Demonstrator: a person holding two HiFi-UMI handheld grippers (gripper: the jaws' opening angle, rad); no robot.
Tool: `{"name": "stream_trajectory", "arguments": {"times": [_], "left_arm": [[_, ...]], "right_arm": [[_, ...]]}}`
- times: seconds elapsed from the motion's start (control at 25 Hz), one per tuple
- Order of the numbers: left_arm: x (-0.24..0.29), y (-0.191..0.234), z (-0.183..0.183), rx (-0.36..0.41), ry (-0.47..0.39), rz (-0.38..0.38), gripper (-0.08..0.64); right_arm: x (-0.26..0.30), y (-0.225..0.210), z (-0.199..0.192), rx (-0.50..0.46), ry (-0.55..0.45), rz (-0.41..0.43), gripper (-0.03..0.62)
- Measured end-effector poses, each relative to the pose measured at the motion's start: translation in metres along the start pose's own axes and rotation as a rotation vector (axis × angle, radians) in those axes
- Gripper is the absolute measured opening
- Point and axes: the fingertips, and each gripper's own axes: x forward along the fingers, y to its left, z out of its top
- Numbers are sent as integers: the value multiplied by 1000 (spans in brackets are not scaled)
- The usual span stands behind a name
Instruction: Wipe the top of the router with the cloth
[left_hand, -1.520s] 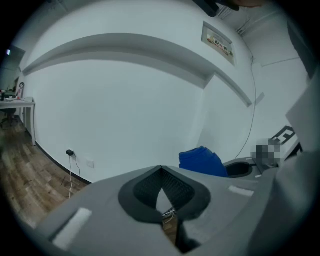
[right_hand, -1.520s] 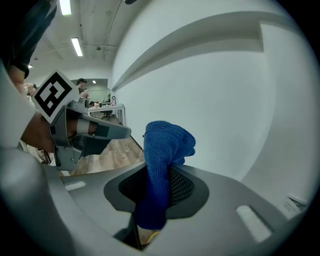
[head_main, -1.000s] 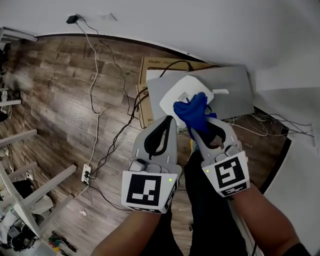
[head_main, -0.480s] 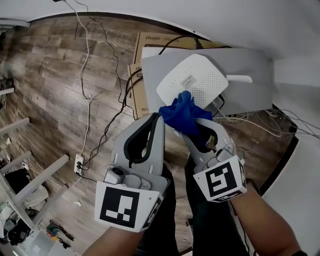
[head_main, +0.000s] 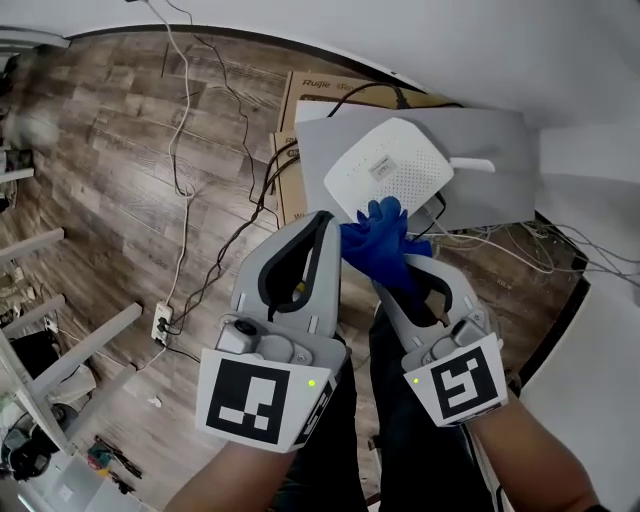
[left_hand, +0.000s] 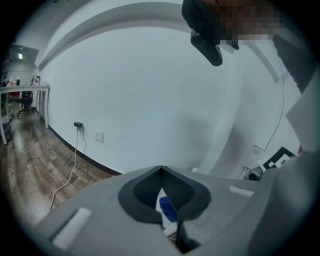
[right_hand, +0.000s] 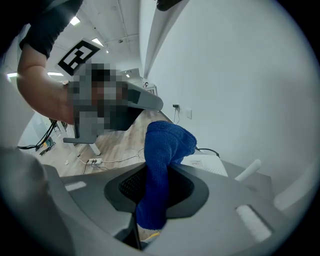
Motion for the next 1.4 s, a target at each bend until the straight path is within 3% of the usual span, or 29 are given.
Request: {"name": "stream_trajectory", "arguments": {"times": [0.28,0.44,0.56,0.76,0.92,1.04,1.4], "left_arm": [[-25,9,41,15,-42,14,0],[-40,23,45,14,-52,42,0],[-38,36,26,7,-43,63,0],[-29,52,-36,-28,-6,89,0],[-19,50,-83,-76,38,86,0],[-19,43,-96,-102,62,72,0],[-32,36,-24,-41,7,56,0]], "right_arm": [[-28,42,54,-1,-57,57,114],[-15,74,52,42,-73,107,114],[13,71,18,54,-24,97,114],[55,45,-41,45,51,54,114],[72,23,-73,6,90,28,115],[74,22,-86,14,122,23,115],[15,32,-9,55,33,-1,115]]}}
